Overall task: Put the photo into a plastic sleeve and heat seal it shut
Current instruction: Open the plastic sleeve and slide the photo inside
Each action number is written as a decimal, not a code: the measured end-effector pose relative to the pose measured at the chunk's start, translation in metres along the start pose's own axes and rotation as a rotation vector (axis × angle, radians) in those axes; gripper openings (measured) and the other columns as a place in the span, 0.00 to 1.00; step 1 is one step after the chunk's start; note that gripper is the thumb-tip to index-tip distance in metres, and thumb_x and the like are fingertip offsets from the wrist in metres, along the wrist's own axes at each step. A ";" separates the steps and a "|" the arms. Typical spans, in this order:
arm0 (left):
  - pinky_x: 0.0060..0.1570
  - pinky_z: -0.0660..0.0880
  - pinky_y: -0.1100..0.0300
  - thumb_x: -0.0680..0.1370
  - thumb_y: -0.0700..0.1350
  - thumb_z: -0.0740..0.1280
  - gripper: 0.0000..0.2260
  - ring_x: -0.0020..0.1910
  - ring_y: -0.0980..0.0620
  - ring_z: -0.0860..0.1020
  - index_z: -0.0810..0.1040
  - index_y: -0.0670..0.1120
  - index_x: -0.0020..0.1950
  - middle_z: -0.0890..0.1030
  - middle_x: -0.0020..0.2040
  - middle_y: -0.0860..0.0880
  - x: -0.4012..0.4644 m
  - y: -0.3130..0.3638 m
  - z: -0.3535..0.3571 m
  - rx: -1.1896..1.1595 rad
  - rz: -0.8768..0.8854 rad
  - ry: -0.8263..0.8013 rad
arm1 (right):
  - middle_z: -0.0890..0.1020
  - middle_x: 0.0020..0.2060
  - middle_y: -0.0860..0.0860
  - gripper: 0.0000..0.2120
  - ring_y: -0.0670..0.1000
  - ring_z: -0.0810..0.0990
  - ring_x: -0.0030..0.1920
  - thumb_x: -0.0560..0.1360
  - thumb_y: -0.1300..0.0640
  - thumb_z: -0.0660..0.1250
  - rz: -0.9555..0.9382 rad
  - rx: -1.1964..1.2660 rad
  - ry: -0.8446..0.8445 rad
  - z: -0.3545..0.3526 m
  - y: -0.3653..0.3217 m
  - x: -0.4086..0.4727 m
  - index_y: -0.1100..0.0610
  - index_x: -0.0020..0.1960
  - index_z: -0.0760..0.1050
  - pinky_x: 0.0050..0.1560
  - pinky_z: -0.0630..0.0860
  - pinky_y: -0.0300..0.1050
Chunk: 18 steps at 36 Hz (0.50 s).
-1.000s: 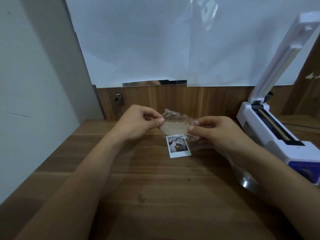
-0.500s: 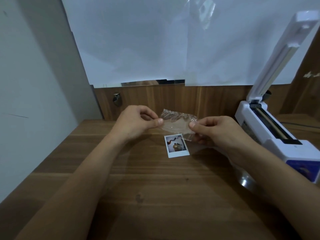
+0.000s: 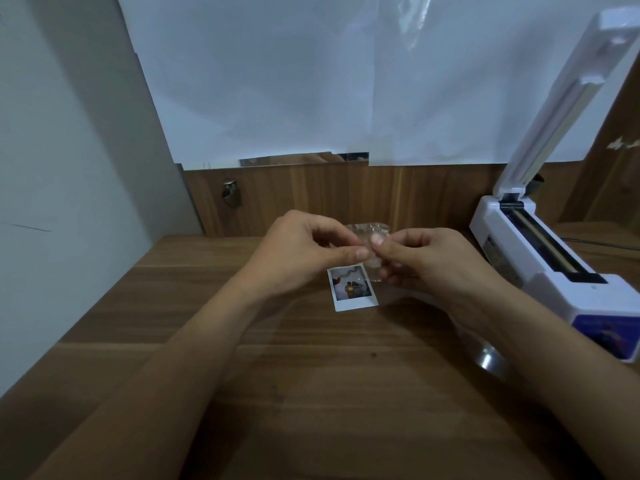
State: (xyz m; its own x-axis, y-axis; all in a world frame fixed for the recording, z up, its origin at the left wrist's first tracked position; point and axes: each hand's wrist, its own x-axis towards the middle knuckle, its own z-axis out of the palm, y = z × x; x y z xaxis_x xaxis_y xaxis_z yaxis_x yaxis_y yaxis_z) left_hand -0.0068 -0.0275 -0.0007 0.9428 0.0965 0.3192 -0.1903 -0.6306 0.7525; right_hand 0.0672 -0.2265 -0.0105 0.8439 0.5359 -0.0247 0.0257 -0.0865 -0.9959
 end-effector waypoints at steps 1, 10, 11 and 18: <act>0.40 0.79 0.68 0.73 0.51 0.79 0.07 0.44 0.58 0.85 0.89 0.51 0.49 0.88 0.43 0.55 0.000 0.001 0.001 -0.020 -0.001 -0.008 | 0.88 0.38 0.53 0.14 0.48 0.86 0.38 0.73 0.47 0.76 0.004 0.007 -0.005 0.000 0.000 0.000 0.59 0.47 0.86 0.41 0.83 0.41; 0.45 0.84 0.58 0.75 0.47 0.78 0.05 0.47 0.55 0.87 0.89 0.49 0.49 0.89 0.44 0.52 -0.003 0.002 0.005 -0.106 -0.037 -0.002 | 0.89 0.42 0.56 0.14 0.52 0.86 0.43 0.69 0.49 0.77 0.035 0.104 -0.062 -0.001 0.001 0.000 0.58 0.48 0.88 0.51 0.84 0.49; 0.45 0.84 0.60 0.75 0.48 0.77 0.04 0.47 0.55 0.86 0.89 0.49 0.48 0.89 0.44 0.53 -0.002 0.001 0.004 -0.102 -0.036 0.006 | 0.89 0.44 0.56 0.13 0.53 0.86 0.45 0.69 0.51 0.77 0.034 0.098 -0.070 -0.002 0.000 0.000 0.58 0.48 0.88 0.53 0.84 0.49; 0.40 0.79 0.65 0.75 0.51 0.77 0.02 0.42 0.59 0.84 0.88 0.55 0.45 0.87 0.42 0.56 0.002 -0.002 -0.005 0.021 -0.033 0.010 | 0.89 0.43 0.56 0.06 0.51 0.88 0.42 0.74 0.58 0.76 0.030 0.066 -0.044 -0.001 0.001 0.002 0.58 0.49 0.87 0.45 0.86 0.44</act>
State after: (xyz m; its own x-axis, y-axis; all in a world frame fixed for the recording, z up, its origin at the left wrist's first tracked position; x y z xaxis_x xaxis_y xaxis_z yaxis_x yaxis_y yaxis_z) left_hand -0.0059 -0.0220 0.0010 0.9455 0.1251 0.3007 -0.1535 -0.6432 0.7502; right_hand 0.0695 -0.2269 -0.0112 0.8195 0.5703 -0.0567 -0.0354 -0.0484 -0.9982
